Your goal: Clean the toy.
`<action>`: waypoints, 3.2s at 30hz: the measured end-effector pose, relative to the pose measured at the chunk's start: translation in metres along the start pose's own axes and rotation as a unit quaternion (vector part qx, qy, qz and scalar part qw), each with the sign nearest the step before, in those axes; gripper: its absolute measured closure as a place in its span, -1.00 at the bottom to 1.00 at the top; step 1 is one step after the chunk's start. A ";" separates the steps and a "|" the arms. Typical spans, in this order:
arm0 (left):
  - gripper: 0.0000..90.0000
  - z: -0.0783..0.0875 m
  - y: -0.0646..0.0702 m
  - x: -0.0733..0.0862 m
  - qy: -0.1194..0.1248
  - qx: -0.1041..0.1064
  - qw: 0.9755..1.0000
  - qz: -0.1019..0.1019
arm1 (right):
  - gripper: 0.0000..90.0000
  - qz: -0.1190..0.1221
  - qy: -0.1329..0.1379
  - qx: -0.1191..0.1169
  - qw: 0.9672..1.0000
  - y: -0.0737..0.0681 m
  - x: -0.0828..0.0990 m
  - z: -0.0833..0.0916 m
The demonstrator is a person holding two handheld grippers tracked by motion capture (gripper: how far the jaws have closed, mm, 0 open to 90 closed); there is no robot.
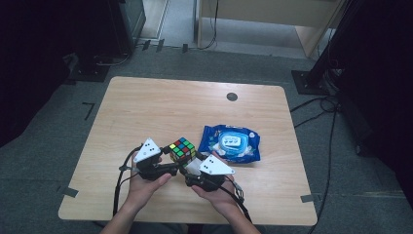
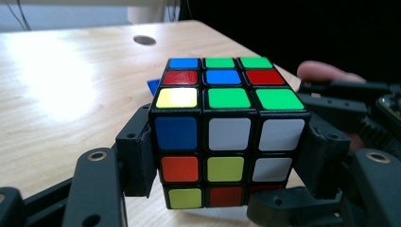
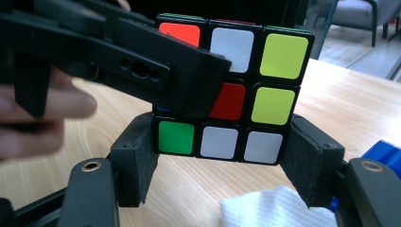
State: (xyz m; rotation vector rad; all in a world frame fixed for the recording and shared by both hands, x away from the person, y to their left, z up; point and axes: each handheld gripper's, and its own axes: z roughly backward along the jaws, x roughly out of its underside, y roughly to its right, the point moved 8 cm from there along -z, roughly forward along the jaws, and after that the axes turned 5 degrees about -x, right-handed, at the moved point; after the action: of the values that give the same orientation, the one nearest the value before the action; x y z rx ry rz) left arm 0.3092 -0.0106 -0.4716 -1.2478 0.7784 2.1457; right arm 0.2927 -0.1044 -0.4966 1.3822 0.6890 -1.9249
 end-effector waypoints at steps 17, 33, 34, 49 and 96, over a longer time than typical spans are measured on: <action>-0.30 -0.008 0.000 0.009 -0.085 0.050 0.995 0.030 | -0.24 0.273 -0.053 0.050 0.959 -0.002 0.004 0.006; -0.24 0.003 -0.026 0.009 -0.075 0.014 0.997 0.024 | -0.34 0.122 -0.134 0.019 0.983 0.031 0.042 0.002; -0.24 0.004 -0.028 0.009 -0.074 0.015 0.997 0.024 | -0.33 0.098 -0.143 0.016 0.985 0.035 0.047 0.001; -0.24 0.009 -0.031 0.005 -0.061 0.012 0.998 0.005 | -0.18 -0.033 -0.198 0.007 0.980 0.039 0.076 -0.012; -0.24 0.007 0.022 0.003 0.016 0.040 0.991 -0.130 | 0.88 -0.138 -0.028 -0.035 0.989 0.030 -0.012 0.029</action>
State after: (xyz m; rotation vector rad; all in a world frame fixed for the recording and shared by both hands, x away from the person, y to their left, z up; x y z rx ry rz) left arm 0.2888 -0.0201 -0.4670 -1.2690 0.6673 1.8725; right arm 0.3004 -0.1425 -0.4772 1.2371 0.9533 -2.1211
